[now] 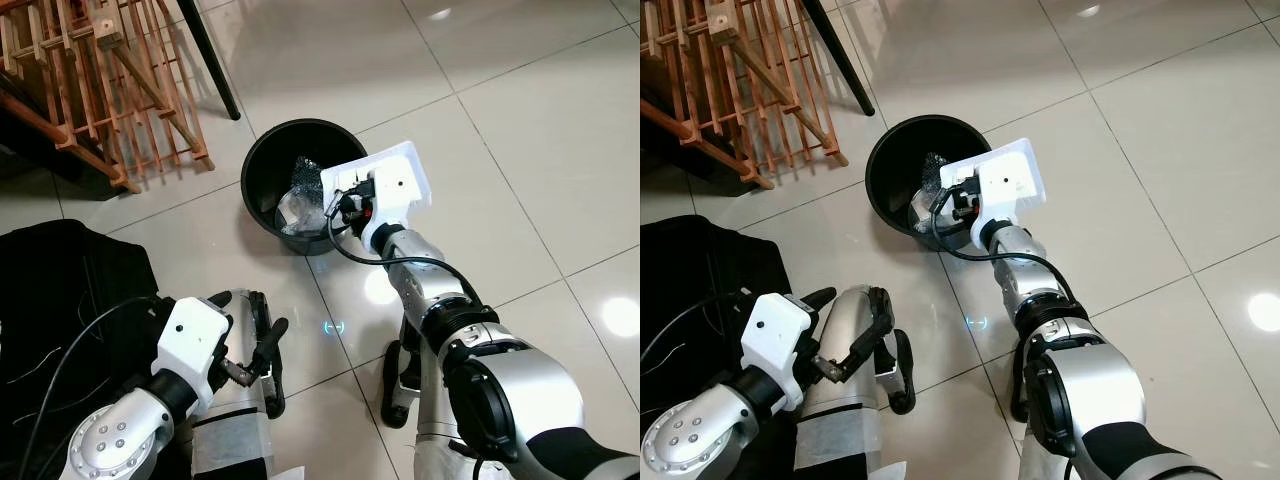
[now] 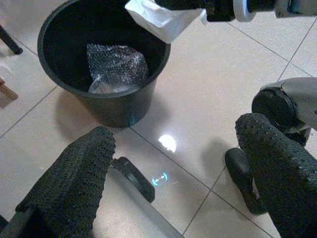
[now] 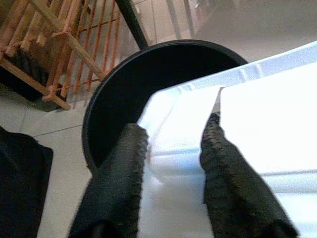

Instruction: Picking trash to rubbish bin

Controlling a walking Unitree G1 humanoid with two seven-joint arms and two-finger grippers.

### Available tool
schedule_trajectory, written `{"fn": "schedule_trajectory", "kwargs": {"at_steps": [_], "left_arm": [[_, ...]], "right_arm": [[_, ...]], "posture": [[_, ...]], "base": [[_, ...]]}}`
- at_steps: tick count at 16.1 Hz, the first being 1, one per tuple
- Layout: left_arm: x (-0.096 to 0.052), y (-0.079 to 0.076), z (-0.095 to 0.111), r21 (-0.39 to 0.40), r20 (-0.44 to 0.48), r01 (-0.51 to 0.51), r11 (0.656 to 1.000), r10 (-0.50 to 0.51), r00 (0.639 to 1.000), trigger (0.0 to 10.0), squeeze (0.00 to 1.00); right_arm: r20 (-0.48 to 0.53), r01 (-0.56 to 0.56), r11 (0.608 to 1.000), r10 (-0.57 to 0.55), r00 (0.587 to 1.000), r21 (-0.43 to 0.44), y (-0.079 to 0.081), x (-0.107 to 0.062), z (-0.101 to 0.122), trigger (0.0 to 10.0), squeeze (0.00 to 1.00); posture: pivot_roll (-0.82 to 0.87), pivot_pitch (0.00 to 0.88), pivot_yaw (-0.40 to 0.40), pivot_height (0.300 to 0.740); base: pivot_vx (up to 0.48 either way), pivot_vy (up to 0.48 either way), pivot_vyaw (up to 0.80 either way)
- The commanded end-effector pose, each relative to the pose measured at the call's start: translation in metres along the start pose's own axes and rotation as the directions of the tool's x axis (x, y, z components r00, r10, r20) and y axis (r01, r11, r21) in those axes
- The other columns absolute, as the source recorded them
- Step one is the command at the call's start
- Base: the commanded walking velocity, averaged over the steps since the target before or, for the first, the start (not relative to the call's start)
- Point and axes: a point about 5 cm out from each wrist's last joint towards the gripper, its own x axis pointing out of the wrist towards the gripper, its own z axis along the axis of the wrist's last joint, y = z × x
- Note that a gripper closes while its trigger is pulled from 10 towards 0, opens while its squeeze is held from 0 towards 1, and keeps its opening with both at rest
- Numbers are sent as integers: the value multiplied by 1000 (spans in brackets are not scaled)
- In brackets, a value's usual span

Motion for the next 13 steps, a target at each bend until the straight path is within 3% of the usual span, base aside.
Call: {"fn": "schedule_trajectory", "kwargs": {"at_steps": [1, 6, 13], "left_arm": [[-7, -2, -4, -7, -30, -7, 1000, 6, 1000, 10000, 0], [-11, -2, -7, -2, -50, -12, 1000, 12, 999, 10000, 0], [-16, -2, -8, 6, -65, -28, 1000, 29, 997, 10000, 0]], "right_arm": [[-32, -22, 999, 24, 999, 43, 6, -1, -10, 10000, 1000], [14, -127, 982, 127, 992, 142, 19, 3, -3, 10000, 1000], [11, -165, 984, 164, 986, 72, 42, 13, 11, 10000, 1000]], "posture": [[317, 573, 58, 565], [326, 586, 61, 565], [346, 594, 50, 565]], "base": [[0, 0, 0], [0, 0, 0], [0, 0, 0]]}}
